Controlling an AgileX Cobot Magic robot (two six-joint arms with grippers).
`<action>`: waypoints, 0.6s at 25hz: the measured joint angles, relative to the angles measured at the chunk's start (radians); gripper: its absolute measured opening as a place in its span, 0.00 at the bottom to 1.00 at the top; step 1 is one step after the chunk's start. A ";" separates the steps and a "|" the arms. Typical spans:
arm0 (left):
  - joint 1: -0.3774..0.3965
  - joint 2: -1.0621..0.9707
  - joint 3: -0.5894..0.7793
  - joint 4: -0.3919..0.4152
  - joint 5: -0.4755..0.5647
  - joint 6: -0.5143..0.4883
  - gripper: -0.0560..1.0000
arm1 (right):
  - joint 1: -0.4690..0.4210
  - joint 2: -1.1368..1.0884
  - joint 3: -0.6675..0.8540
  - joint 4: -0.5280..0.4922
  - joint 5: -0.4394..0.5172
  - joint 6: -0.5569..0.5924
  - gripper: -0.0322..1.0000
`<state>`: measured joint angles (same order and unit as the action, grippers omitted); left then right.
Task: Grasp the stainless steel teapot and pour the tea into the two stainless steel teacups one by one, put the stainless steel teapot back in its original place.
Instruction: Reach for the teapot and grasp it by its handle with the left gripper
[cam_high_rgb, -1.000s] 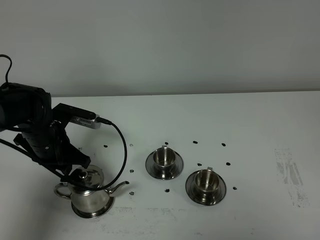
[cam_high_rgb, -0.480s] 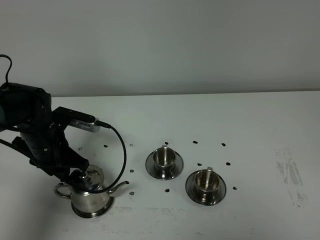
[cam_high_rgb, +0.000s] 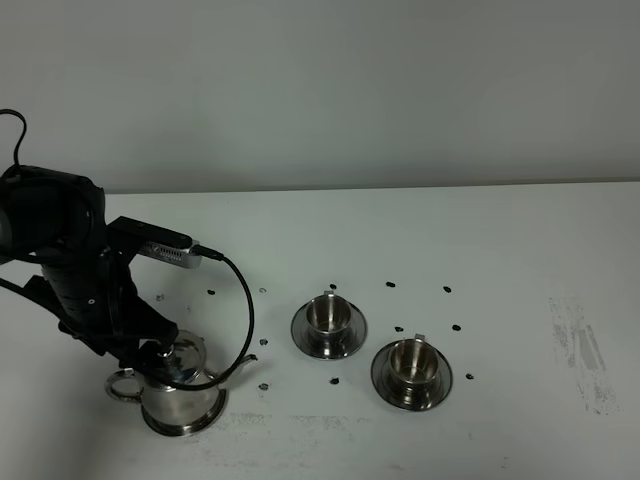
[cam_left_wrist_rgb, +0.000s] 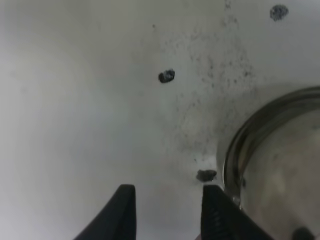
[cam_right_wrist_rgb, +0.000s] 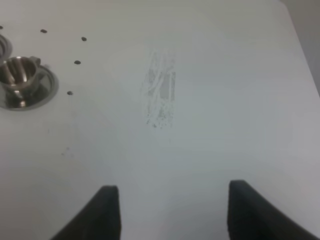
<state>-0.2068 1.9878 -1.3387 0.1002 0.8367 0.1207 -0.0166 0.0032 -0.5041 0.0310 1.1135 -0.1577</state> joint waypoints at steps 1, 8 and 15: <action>0.000 0.000 0.000 0.005 0.007 0.000 0.41 | 0.000 0.000 0.000 0.000 0.000 0.000 0.51; 0.000 0.000 0.000 0.018 0.048 -0.001 0.41 | 0.000 0.000 0.000 0.000 0.000 0.000 0.51; -0.009 -0.007 0.000 0.022 0.064 -0.001 0.41 | 0.000 0.000 0.000 0.000 0.000 0.001 0.51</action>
<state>-0.2161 1.9812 -1.3387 0.1222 0.9004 0.1198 -0.0166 0.0032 -0.5041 0.0310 1.1135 -0.1568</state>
